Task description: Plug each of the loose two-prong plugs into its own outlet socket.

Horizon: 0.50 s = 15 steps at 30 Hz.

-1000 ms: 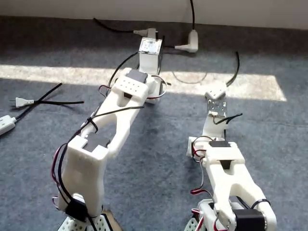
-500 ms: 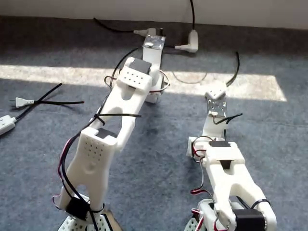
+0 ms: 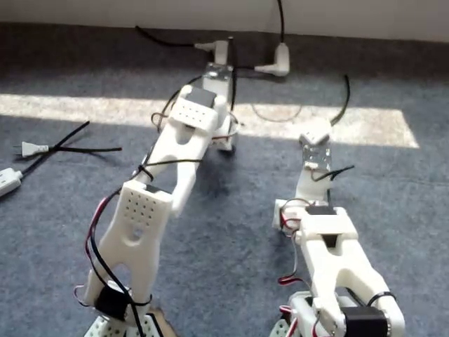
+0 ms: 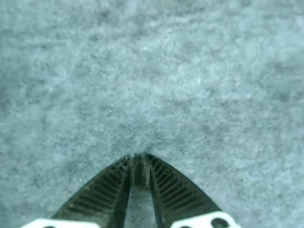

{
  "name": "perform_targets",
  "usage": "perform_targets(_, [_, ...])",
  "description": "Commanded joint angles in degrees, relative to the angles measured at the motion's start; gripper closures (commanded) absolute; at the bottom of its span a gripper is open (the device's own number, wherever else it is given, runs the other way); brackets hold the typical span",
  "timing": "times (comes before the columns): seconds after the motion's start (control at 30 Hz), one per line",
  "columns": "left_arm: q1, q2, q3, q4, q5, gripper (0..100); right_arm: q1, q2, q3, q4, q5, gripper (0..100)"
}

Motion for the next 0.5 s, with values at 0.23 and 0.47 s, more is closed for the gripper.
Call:
perform_targets(0.23, [0.4, -0.7, -11.0, -3.2, -0.1, 72, -1.2, -1.3, -0.5, -1.5, -0.6, 99.2])
perform_targets(0.47, [1.8, -0.6, -6.4, -9.8, -0.1, 72, -1.2, -1.3, -0.5, -1.5, -0.6, 99.2])
